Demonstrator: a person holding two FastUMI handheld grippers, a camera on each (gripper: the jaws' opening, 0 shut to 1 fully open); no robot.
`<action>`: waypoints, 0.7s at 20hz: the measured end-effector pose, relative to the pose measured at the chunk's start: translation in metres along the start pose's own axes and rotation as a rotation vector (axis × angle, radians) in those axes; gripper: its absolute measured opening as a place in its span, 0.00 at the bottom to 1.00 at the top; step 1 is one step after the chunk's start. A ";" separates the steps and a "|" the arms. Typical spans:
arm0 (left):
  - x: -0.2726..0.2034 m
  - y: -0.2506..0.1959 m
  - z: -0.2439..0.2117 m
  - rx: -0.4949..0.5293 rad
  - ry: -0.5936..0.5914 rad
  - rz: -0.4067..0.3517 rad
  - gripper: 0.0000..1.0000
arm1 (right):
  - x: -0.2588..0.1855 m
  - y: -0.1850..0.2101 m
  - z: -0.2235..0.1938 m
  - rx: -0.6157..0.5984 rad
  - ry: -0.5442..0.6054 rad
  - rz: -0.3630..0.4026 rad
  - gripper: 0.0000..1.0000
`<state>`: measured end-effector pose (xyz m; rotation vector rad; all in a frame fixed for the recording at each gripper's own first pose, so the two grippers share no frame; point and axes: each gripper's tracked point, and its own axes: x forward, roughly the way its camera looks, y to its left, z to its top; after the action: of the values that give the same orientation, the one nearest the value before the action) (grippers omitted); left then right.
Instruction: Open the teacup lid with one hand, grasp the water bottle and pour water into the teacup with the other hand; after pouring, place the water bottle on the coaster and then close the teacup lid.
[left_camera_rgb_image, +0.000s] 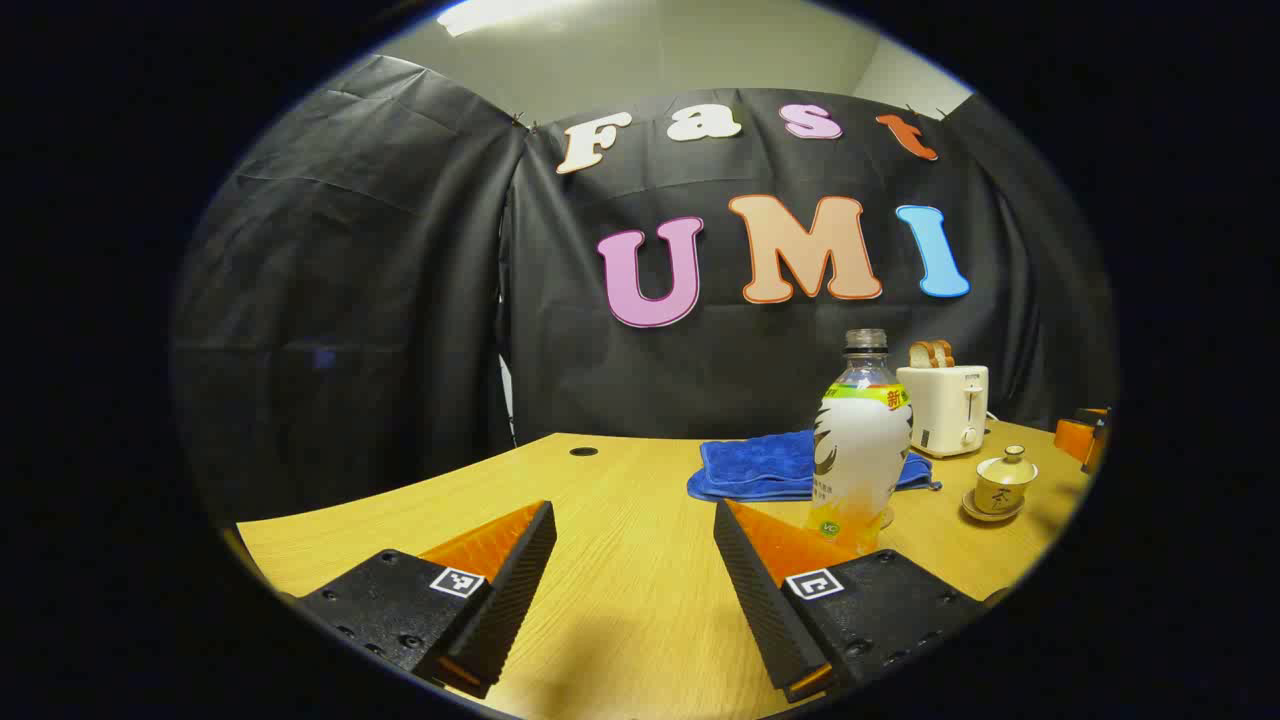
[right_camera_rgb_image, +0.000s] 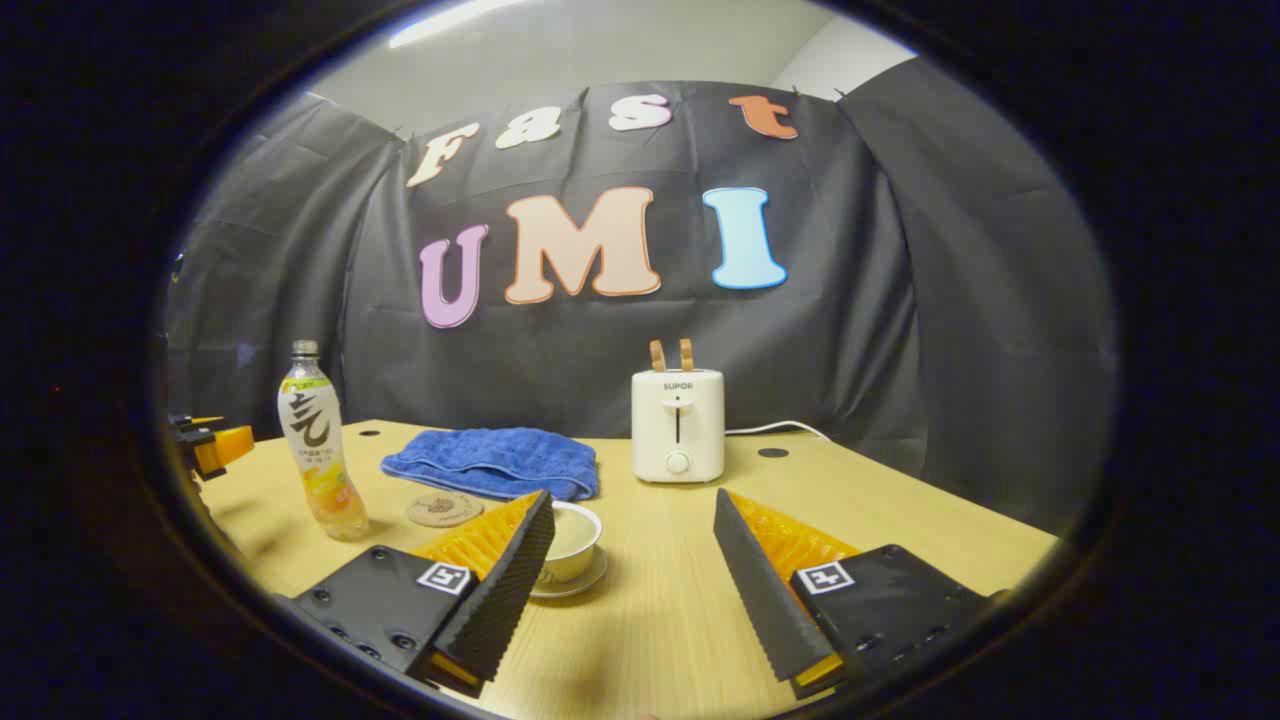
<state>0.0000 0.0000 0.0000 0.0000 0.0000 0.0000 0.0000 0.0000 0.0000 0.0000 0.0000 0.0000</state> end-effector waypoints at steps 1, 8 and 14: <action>0.000 0.001 0.000 0.001 0.001 0.004 0.93 | 0.000 -0.001 0.001 0.000 0.000 -0.006 1.00; -0.003 0.005 0.000 -0.001 0.004 0.022 0.93 | -0.001 -0.006 0.000 0.000 -0.003 -0.041 1.00; -0.003 0.005 0.002 0.000 0.007 0.022 0.93 | -0.001 -0.006 0.001 0.000 -0.003 -0.043 1.00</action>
<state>-0.0031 0.0055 0.0016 -0.0001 0.0068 0.0216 -0.0015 -0.0061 0.0009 -0.0002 -0.0033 -0.0427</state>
